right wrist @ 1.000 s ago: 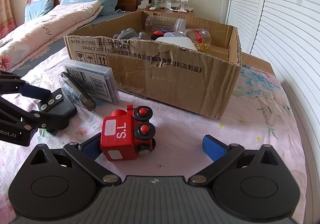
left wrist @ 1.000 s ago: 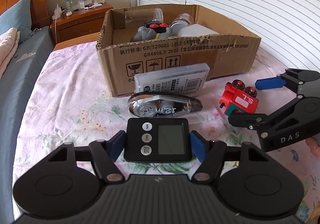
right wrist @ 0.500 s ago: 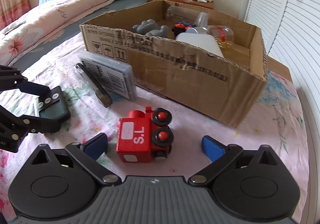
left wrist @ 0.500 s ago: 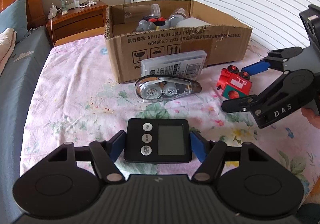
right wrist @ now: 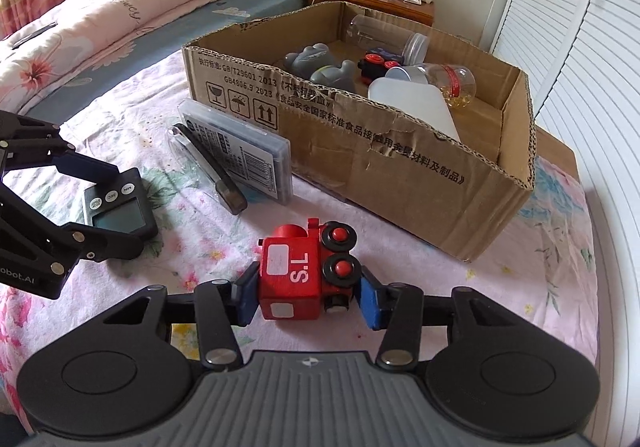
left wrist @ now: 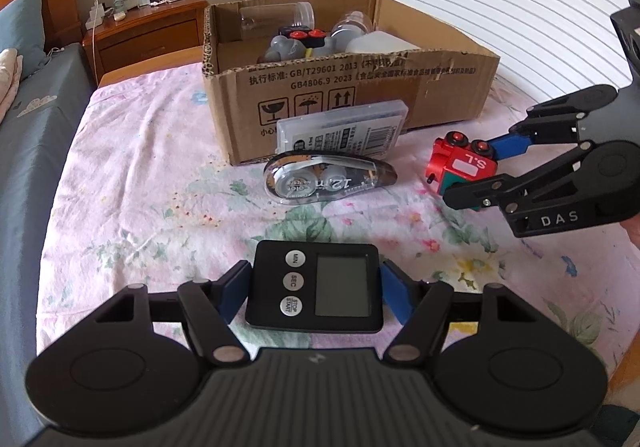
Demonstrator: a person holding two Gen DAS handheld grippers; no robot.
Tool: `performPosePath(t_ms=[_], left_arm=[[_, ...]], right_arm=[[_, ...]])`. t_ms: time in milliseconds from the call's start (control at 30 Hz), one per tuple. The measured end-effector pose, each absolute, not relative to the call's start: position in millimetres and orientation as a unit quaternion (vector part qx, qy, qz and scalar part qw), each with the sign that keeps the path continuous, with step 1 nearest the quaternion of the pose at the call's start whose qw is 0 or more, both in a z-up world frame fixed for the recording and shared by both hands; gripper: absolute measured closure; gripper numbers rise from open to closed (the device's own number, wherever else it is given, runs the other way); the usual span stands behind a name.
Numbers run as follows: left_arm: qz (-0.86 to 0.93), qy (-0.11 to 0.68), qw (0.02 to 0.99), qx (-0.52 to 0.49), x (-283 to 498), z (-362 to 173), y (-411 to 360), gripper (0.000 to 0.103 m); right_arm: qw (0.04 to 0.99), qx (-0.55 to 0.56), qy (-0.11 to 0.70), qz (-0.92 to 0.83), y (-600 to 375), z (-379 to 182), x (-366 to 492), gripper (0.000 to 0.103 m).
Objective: Organize rigid objects
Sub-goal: 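Close left gripper on the black timer while right gripper grasps the red train, then carry the timer and train into the cardboard box and open both grippers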
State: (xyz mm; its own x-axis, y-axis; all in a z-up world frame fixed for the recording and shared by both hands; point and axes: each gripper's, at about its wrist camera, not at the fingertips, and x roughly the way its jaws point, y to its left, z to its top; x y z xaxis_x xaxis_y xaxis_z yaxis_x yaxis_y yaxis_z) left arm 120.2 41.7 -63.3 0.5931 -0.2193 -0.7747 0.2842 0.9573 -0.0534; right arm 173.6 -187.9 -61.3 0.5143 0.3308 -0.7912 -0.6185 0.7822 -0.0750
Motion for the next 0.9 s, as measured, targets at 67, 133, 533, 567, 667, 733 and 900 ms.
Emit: performPosePath(t_ms=[67, 133, 533, 567, 667, 733, 900], left_arm=[[-0.145, 0.43, 0.89, 0.046, 119, -60, 42, 0.034], [-0.149, 0.43, 0.888, 0.057, 118, -57, 41, 0.034], [-0.177, 0.423, 0.884, 0.089, 113, -32, 35, 0.034], [-0.176, 0.422, 0.885, 0.091, 113, -31, 35, 0.034], [-0.179, 0.419, 0.885, 0.094, 113, -29, 33, 0.034], [-0.181, 0.42, 0.885, 0.091, 113, -28, 33, 0.034], [-0.183, 0.415, 0.887, 0.092, 113, -24, 34, 0.034]], right_arm=[[0.851, -0.178, 0.406, 0.281, -189, -58, 172, 0.049], [0.851, -0.176, 0.406, 0.283, -191, -55, 171, 0.049], [0.853, -0.174, 0.398, 0.288, -201, -31, 165, 0.053], [0.853, -0.177, 0.397, 0.288, -201, -32, 165, 0.053], [0.854, -0.176, 0.396, 0.287, -201, -32, 164, 0.053], [0.855, -0.171, 0.398, 0.286, -201, -32, 164, 0.053], [0.853, -0.176, 0.399, 0.288, -201, -32, 164, 0.051]])
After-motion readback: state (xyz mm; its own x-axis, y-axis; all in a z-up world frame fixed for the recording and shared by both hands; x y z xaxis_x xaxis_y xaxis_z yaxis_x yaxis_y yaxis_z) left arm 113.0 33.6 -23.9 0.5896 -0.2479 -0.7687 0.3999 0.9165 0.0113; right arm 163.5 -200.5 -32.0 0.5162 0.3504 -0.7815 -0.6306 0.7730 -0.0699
